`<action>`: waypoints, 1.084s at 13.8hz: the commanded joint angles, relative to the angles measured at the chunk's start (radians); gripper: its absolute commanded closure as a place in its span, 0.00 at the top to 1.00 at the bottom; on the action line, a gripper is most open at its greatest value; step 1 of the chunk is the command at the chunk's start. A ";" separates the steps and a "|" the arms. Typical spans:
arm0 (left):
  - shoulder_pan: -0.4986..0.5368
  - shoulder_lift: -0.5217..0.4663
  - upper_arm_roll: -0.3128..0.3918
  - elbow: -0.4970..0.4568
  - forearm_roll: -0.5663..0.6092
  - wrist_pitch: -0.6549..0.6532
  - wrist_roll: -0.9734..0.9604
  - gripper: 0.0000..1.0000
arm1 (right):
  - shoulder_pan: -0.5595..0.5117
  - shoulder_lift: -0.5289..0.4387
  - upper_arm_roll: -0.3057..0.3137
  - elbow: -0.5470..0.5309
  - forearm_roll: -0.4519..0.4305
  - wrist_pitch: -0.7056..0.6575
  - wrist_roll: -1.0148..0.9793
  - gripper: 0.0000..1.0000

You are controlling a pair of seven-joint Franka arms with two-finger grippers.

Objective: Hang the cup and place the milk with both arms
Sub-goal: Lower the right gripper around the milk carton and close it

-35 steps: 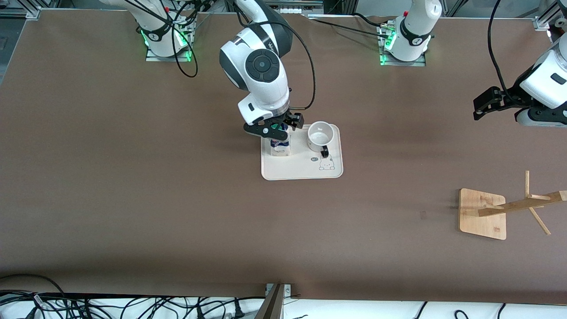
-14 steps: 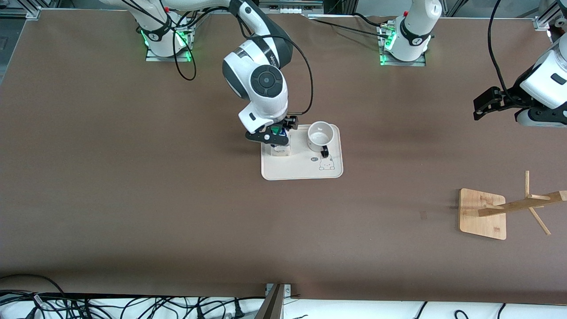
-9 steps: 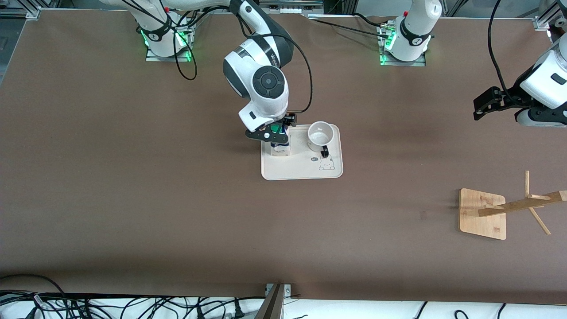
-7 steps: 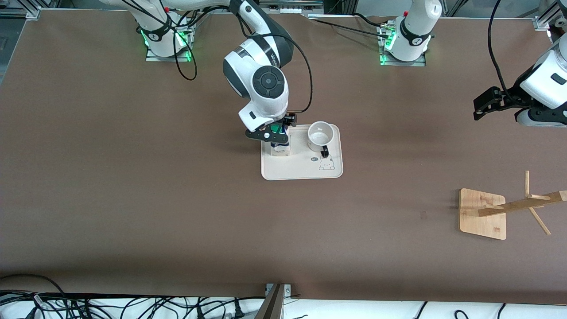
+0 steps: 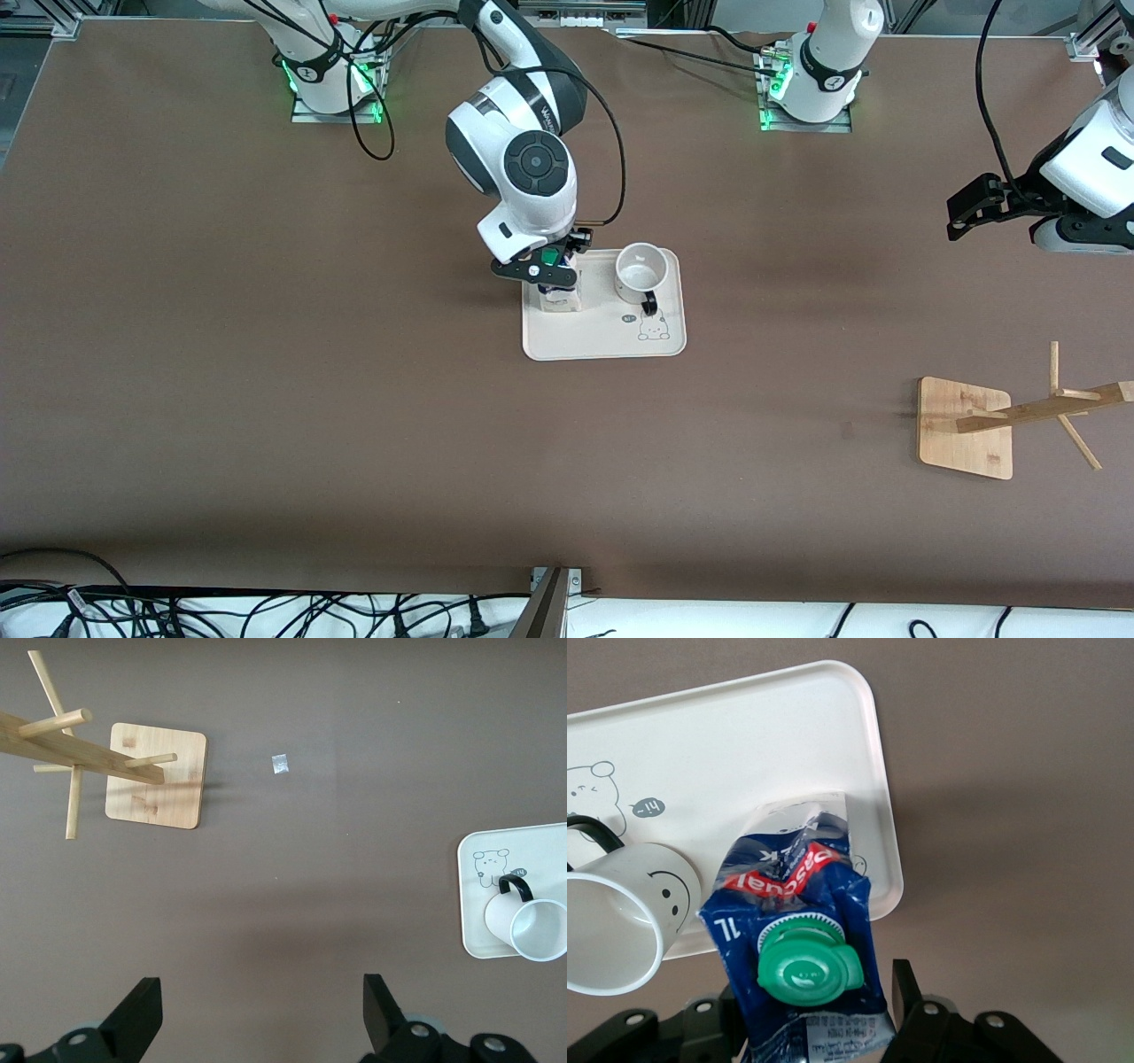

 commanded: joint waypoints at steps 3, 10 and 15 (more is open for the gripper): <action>0.004 0.016 -0.002 0.035 0.002 -0.023 0.008 1.00 | -0.009 -0.006 0.013 0.009 0.012 0.000 0.005 0.66; 0.004 0.016 -0.002 0.035 0.002 -0.059 0.006 1.00 | -0.008 -0.007 0.013 0.013 0.012 0.000 0.001 0.60; 0.004 0.031 0.000 0.041 -0.010 -0.098 0.000 1.00 | -0.006 -0.006 0.013 0.013 0.012 0.000 0.002 0.54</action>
